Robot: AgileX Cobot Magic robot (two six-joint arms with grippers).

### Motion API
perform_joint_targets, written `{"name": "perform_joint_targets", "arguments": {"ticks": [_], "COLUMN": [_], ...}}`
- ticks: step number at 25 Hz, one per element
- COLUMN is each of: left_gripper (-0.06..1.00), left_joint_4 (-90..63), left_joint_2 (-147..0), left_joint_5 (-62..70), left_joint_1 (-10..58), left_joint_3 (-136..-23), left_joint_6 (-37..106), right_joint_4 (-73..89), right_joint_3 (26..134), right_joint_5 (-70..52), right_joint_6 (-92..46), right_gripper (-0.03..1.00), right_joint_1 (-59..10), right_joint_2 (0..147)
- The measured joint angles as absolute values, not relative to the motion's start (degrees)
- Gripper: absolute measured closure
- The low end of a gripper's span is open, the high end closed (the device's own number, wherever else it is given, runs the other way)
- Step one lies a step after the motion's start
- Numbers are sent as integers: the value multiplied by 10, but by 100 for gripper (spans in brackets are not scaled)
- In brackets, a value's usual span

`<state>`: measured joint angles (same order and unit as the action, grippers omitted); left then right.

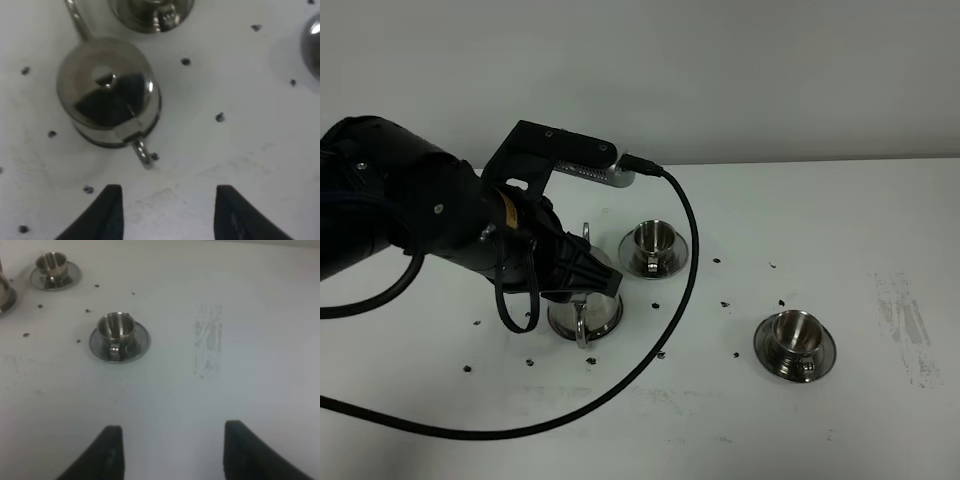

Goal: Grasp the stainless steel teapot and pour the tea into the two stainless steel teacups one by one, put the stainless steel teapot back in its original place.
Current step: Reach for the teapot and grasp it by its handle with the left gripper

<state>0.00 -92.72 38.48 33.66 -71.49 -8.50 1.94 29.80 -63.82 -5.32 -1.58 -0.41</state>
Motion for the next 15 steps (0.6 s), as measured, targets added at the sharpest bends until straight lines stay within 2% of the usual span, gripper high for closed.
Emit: {"name": "perform_joint_targets", "arguments": {"ticks": [5,15], "left_gripper": [51,51], "left_joint_4": [0,134], "left_joint_2": [-935,-965], "left_joint_5": [384,385], "left_joint_1": [316,357], "left_joint_3": [-715,-715], "left_joint_6": [-86,-200], "right_joint_4": [19,19], "right_joint_3": [298,298], "right_joint_5": [-638,-638], "right_joint_6": [-53,-50], "right_gripper": [53,53], "right_joint_1": [-16,-16], "right_joint_2": [-4,-4]}}
